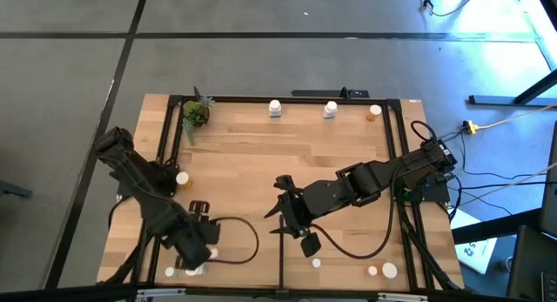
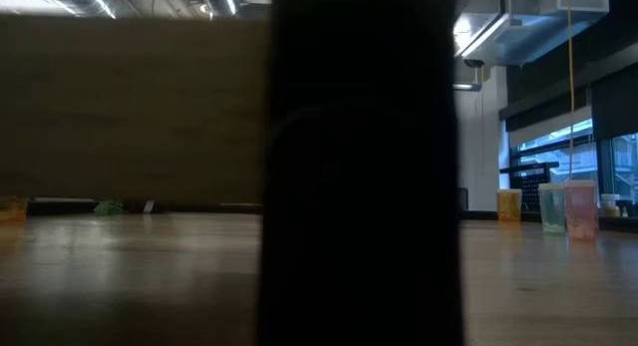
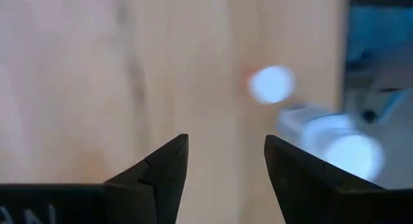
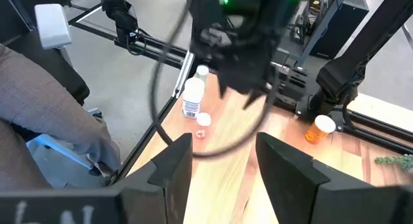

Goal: Pick and place medicine bottles onto shelf by color
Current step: Put the top left pink pill bottle on the shelf

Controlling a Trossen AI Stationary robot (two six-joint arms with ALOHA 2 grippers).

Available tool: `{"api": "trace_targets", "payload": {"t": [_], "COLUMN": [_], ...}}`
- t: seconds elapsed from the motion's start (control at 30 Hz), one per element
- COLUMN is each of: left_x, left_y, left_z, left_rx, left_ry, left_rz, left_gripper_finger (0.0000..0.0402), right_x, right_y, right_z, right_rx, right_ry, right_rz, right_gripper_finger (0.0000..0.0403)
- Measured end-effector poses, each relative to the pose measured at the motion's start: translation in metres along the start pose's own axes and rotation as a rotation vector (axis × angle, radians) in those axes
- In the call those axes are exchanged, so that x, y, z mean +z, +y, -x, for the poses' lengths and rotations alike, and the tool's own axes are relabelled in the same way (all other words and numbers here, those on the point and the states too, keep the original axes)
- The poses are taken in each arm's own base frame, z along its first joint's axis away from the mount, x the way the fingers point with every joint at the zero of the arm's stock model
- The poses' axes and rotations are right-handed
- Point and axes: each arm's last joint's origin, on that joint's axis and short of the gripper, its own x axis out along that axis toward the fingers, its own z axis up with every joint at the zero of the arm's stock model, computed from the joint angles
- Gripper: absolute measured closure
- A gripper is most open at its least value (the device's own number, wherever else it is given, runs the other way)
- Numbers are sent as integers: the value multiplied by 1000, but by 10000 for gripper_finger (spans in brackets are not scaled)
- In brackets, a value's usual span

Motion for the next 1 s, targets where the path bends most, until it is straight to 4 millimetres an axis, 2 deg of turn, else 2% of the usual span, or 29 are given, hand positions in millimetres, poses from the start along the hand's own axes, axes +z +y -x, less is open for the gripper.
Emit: {"api": "trace_targets", "payload": {"t": [0.2,0.8,1.0], "left_x": [-1,3,6], "left_y": [-20,-21,-25], "left_z": [3,3,-11], "left_rx": [-111,-77,-33], "left_ry": [-100,-172,-151], "left_rz": [-38,9,23], "left_gripper_finger": [205,205,205], "right_x": [0,0,0], "right_y": [0,0,0], "right_z": [0,0,0], "right_rx": [0,0,0], "right_ry": [0,0,2], "right_rz": [0,-6,-4], "right_gripper_finger": [230,230,230]}}
